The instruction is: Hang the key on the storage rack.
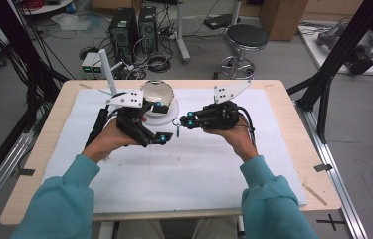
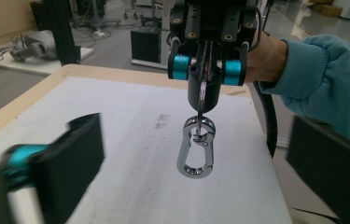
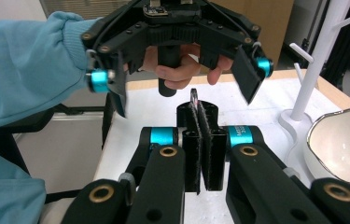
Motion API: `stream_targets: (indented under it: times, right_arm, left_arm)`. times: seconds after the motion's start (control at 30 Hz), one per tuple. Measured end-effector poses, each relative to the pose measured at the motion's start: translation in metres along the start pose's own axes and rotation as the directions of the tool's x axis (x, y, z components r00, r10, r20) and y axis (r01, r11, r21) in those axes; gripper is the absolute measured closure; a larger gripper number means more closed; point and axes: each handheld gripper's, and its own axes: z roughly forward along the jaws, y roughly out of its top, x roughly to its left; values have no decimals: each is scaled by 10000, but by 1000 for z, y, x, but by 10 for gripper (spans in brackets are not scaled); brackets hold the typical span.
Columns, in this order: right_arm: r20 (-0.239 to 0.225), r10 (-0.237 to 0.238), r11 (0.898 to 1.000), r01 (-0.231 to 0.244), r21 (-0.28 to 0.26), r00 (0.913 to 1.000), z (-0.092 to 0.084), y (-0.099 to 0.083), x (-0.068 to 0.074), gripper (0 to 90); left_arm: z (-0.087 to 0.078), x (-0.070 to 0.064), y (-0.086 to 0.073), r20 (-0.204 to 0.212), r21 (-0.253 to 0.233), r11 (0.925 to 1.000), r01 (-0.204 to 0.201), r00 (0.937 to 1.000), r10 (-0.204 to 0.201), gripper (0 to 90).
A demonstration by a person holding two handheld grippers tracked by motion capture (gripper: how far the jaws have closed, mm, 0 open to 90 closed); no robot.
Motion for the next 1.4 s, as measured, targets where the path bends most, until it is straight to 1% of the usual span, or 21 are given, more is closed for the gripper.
stream_targets:
  times: [0.03, 0.13, 0.17, 0.2, 0.3, 0.37, 0.4, 0.47, 0.5, 0.57, 0.6, 0.67, 0.7, 0.77, 0.83, 0.93, 1.0, 1.13, 1.4]
  right_arm:
    - [-22, 9, 10000, -9, 2, 10000, 1, 0, -1, 890]
    - [-69, 32, 10000, -32, 49, 10000, 5, 0, -2, 891]
    - [-85, -40, 10000, 41, 63, 10000, 5, 1, -2, 891]
    - [-106, -54, 10000, 54, 54, 9999, 7, 1, -2, 890]
    - [-198, -65, 10000, 66, 67, 9998, 10, 2, -2, 891]
    - [-225, -40, 9999, 42, 103, 9997, 10, 2, -2, 891]
    - [-234, -51, 10000, 53, 75, 9997, 11, 1, -2, 890]
    - [-230, -66, 9999, 68, 80, 9997, 11, 2, -2, 890]
    - [-219, -54, 10000, 55, 74, 9997, 11, 1, -2, 891]
    - [-234, -6, 9999, 9, 124, 9997, 11, 1, -1, 890]
    - [-226, -32, 10000, 33, 80, 9997, 11, 1, -2, 890]
    - [-204, -51, 10000, 52, 60, 9998, 10, 1, -2, 890]
    - [-236, 41, 9999, -39, 104, 9997, 9, 1, -1, 890]
    - [-207, -50, 10000, 51, 75, 9998, 9, 2, -2, 890]
    - [-210, -17, 10000, 19, 88, 9998, 9, 1, -1, 890]
    - [-217, -21, 10000, 23, 90, 9998, 8, 1, -1, 890]
    - [-218, -32, 10000, 34, 80, 9998, 8, 1, -2, 890]
    - [-204, 11, 9999, -9, 114, 9998, 9, 0, -2, 890]
    - [-278, 113, 9999, -110, 133, 9995, 10, -2, -2, 890]
  left_arm:
    - [0, 0, 0, 8, 13, 10000, -32, 10000, 32, 162]
    - [0, 0, 0, 37, 14, 10000, -34, 10000, 34, 187]
    - [0, 0, 0, 35, 55, 10000, -78, 10000, 77, 209]
    - [0, -1, 0, 42, 22, 10000, -26, 10000, 26, 239]
    - [0, 0, 0, -53, 132, 9999, 22, 10000, -22, 281]
    - [-1, 0, 0, -8, 66, 10000, -16, 10000, 16, 376]
    - [-1, 0, 0, 1, 6, 10000, 78, 10000, -78, 408]
    - [-2, 0, 1, 56, -3, 10000, 7, 10000, -7, 446]
    - [-2, -1, 1, 22, -4, 10000, -10, 10000, 10, 471]
    - [-3, -1, 1, 139, -36, 10000, -35, 9999, 36, 526]
    - [-3, -1, 1, 129, 5, 10000, -85, 9999, 85, 556]
    - [-3, -2, 1, 162, 26, 10000, -64, 9998, 64, 589]
    - [-3, -2, 1, 138, 48, 10000, -84, 9999, 83, 605]
    - [-3, -2, 1, 120, 22, 10000, -84, 9999, 84, 630]
    - [-4, -2, 1, 88, 7, 10000, -75, 9999, 75, 671]
    - [-4, -2, 1, 24, 19, 9999, -108, 9999, 108, 699]
    - [-4, -1, 1, 9, 5, 10000, -50, 10000, 50, 727]
    - [-5, -1, 1, 72, 43, 10000, -14, 10000, 13, 766]
    - [-4, -2, 1, 115, 124, 9999, -101, 9999, 100, 843]
